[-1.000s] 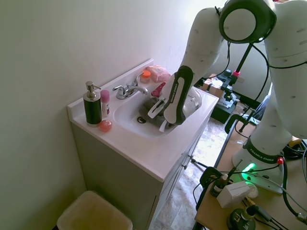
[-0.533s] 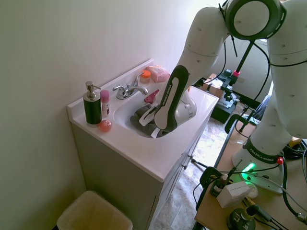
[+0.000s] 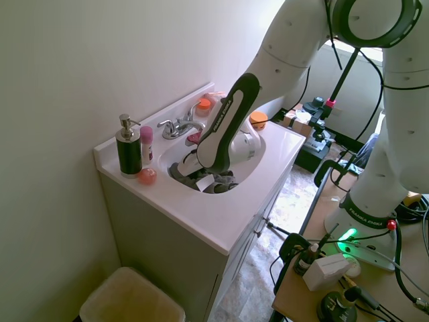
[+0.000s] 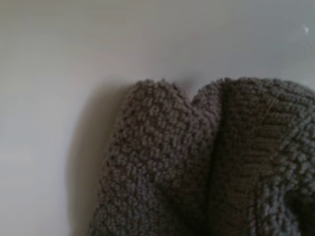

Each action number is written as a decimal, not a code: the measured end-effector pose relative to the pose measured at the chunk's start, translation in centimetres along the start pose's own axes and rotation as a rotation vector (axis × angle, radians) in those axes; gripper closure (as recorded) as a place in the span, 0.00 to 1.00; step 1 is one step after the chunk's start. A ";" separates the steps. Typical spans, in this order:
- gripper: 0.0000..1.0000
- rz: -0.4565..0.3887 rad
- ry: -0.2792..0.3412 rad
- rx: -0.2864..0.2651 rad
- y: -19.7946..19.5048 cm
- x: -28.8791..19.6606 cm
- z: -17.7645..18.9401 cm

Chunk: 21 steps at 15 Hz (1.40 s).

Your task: Clean the sink

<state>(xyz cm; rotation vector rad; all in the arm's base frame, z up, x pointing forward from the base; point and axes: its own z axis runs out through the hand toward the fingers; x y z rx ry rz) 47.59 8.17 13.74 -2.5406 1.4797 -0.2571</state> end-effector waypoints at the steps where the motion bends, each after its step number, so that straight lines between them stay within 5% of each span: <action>1: 1.00 0.012 -0.023 0.002 -0.3 -0.2 -0.4; 7: 1.00 0.053 -0.223 0.000 -1.2 -1.3 -4.5; 10: 1.00 -0.032 -0.353 -0.016 -0.3 -2.5 -8.4; 12: 1.00 -0.115 -0.358 -0.012 0.7 -4.2 -10.9; 13: 0.00 -0.158 -0.345 -0.012 1.2 -5.3 -11.9; 21: 0.00 -0.407 -0.263 -0.026 1.6 -14.2 -16.9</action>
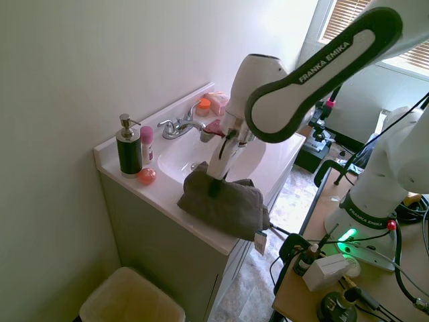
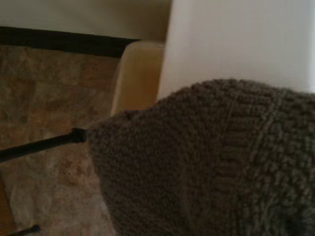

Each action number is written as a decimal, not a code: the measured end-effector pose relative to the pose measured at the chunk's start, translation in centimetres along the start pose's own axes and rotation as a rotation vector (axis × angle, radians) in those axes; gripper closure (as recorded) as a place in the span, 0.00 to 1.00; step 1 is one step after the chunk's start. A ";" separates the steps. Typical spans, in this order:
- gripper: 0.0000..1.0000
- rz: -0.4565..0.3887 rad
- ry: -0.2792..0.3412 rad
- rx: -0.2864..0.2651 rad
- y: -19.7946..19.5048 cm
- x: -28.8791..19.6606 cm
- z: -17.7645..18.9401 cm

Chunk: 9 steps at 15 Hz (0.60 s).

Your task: Clean the sink

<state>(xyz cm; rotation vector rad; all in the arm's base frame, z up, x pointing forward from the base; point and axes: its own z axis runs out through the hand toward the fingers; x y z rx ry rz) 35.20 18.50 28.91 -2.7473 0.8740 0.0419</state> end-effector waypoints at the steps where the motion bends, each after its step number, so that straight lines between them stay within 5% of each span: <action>1: 0.00 -0.007 0.015 -0.006 -0.4 -0.4 0.0; 6: 0.00 0.015 0.057 -0.005 -0.4 0.5 -0.6; 9: 0.00 0.047 0.122 0.011 0.6 4.5 -3.9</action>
